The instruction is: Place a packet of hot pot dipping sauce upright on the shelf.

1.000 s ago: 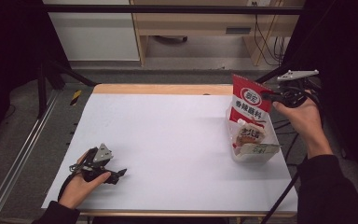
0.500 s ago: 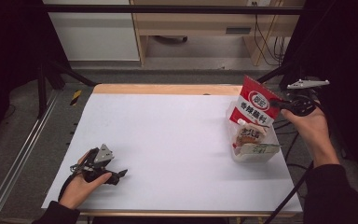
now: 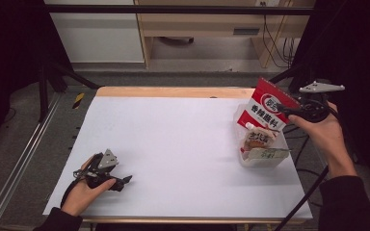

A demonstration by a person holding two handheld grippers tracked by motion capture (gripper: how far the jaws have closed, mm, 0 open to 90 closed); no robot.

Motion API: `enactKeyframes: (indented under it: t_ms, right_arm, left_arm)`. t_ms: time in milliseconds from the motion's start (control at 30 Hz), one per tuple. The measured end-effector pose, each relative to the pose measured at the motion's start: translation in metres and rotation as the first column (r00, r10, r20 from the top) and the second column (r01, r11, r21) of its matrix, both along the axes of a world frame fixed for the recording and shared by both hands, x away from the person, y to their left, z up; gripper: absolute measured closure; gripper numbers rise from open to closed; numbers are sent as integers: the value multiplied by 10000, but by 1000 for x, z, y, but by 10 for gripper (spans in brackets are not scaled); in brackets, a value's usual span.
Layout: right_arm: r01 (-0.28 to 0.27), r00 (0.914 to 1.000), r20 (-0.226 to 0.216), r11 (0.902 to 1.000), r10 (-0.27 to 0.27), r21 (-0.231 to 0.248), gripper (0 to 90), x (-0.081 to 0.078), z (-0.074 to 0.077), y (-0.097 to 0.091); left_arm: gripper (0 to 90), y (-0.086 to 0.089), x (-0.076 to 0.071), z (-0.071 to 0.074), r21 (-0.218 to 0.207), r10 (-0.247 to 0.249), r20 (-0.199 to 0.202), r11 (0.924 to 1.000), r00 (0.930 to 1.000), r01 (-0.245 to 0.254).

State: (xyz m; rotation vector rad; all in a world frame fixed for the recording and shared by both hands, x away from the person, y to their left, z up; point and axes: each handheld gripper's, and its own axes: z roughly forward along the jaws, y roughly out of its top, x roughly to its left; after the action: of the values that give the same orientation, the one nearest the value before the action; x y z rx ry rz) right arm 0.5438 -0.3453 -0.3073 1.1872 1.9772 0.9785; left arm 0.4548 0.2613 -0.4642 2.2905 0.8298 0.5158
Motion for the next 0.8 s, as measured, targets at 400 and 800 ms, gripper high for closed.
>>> enactKeyframes:
  t_ms: [400,800]
  right_arm:
    - [-785,9950,597,9964,804,-334,181,-44,29,64]
    - [-2344,9720,-98,9718,2347,260,128,-100,-37,163]
  left_arm:
    - [71,1,0,1,46,-7,64,10000,10000,7]
    - [68,2,-1,2,116,47,156,9999,9999,-49]
